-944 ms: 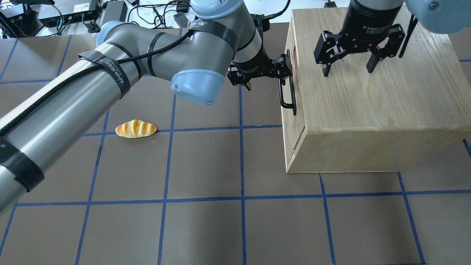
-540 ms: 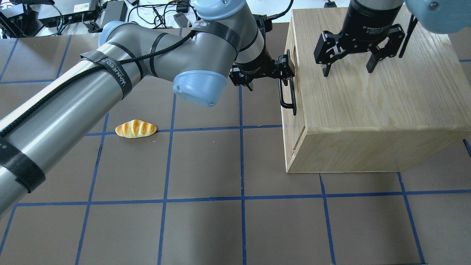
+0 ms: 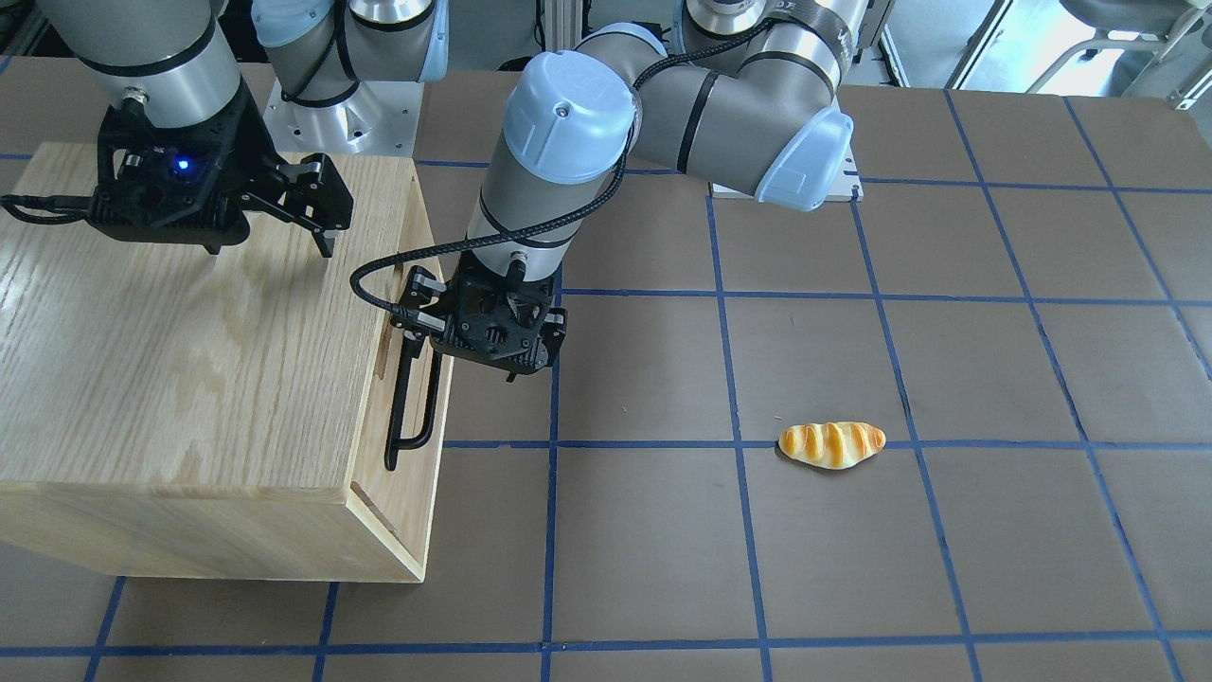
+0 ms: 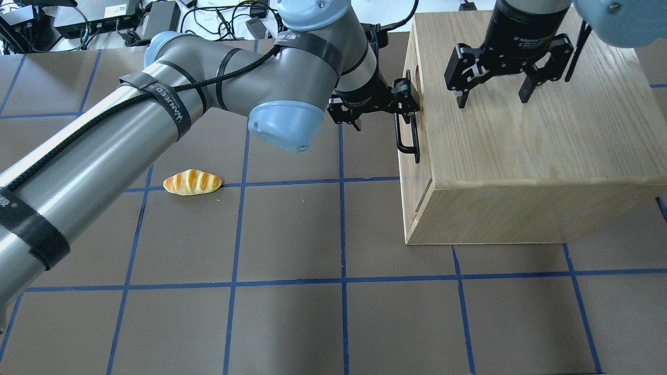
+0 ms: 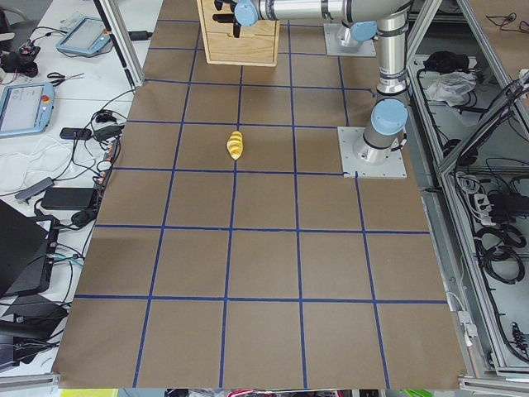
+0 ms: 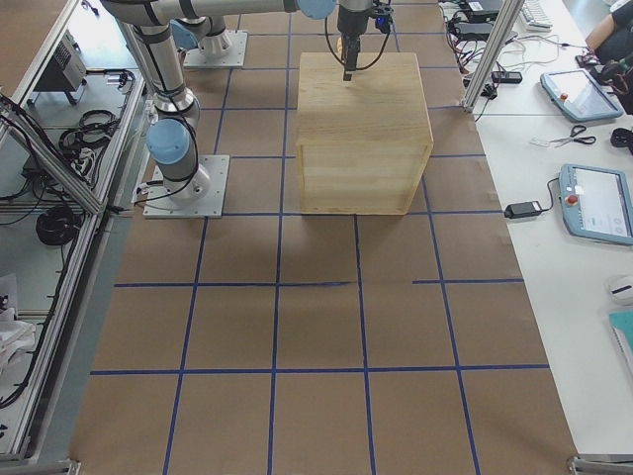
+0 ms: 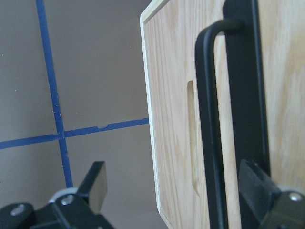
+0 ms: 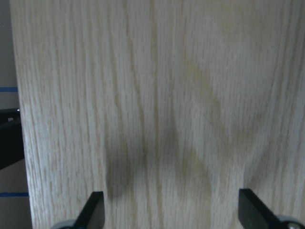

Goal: Open upper drawer
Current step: 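Pull the drawer handle outward with the left gripper, away from the cabinet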

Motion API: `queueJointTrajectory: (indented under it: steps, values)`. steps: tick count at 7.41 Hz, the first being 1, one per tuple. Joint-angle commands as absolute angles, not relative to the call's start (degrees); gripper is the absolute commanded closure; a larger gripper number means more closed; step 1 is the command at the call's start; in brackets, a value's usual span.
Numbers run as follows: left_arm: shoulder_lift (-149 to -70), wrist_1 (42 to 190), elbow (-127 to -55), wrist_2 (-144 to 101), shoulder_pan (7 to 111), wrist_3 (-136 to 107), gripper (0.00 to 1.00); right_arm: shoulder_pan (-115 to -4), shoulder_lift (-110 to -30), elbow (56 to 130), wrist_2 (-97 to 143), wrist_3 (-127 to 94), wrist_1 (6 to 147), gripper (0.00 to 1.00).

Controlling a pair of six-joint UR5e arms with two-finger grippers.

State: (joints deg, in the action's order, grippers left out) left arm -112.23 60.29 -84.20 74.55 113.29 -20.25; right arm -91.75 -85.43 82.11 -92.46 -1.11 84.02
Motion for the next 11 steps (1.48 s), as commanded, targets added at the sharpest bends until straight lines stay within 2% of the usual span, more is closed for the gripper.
queueJointTrajectory:
  steps: [1, 11]
  values:
    - [-112.67, 60.29, -84.20, 75.06, 113.29, -20.13, 0.00, -91.76, -85.43, 82.09, -92.46, -1.14, 84.02, 0.00]
    - [-111.28, 62.48, -83.94, 79.63, 112.85, -19.34, 0.00, -91.76, -85.43, 82.09, -92.46, -1.14, 84.02, 0.00]
